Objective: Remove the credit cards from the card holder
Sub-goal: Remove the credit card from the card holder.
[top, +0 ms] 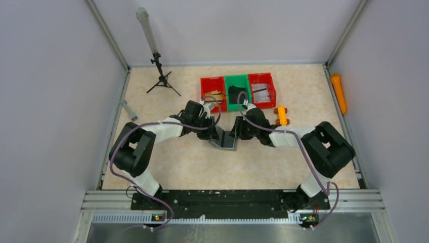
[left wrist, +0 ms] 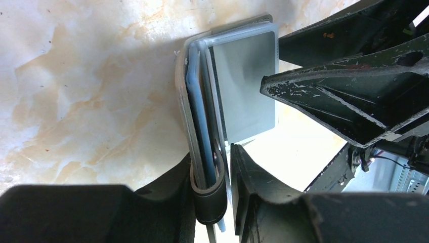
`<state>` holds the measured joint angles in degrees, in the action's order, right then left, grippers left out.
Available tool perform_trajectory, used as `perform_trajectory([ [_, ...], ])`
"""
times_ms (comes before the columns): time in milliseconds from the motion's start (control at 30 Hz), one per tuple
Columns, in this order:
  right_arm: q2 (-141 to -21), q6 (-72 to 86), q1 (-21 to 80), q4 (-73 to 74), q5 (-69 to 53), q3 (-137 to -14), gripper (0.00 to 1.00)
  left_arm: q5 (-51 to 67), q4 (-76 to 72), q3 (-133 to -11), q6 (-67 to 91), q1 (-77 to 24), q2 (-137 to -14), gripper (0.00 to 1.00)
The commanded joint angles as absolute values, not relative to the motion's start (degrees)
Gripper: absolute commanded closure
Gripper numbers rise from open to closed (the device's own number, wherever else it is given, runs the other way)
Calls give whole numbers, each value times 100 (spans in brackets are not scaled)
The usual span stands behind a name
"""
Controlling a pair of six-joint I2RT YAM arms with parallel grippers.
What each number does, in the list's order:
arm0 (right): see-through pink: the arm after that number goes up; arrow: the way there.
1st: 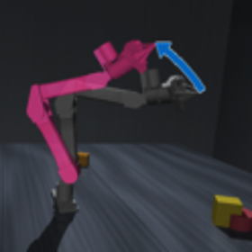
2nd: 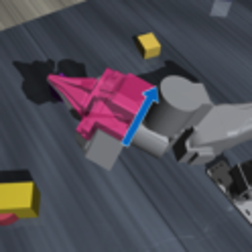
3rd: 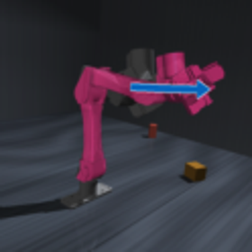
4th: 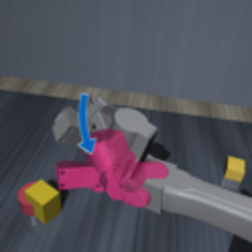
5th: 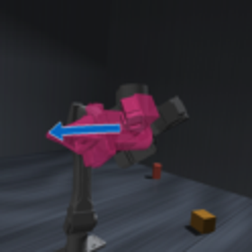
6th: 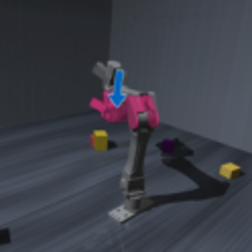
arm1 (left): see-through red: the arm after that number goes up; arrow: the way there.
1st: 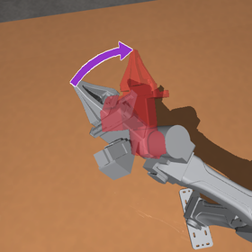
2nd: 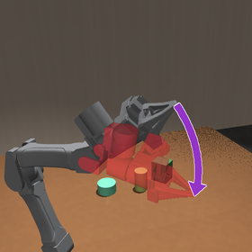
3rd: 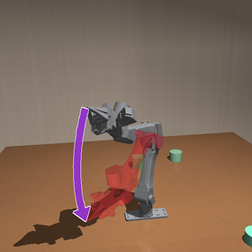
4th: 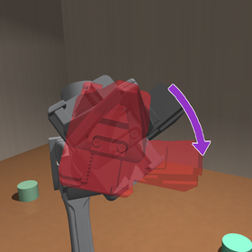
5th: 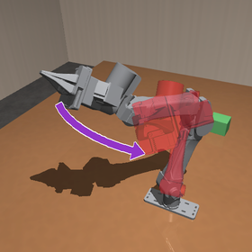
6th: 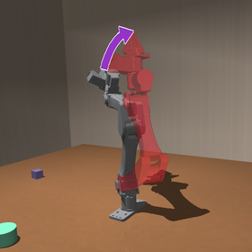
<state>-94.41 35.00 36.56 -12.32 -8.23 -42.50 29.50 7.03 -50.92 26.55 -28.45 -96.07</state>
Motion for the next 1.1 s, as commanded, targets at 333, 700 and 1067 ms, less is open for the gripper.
perform_trajectory([
  [333,-9259,3354,3612,-1037,-478,-4493,50,3213,518,-5169,2716,-2653,-9641,97],
  [700,-8947,3587,3579,-1450,-623,-4209,23,4659,-1600,-4179,3644,-2068,-8932,100],
  [1067,-8543,4329,3098,-3820,-2211,-3145,24,4776,-2972,-3362,4085,-1860,-7847,100],
])
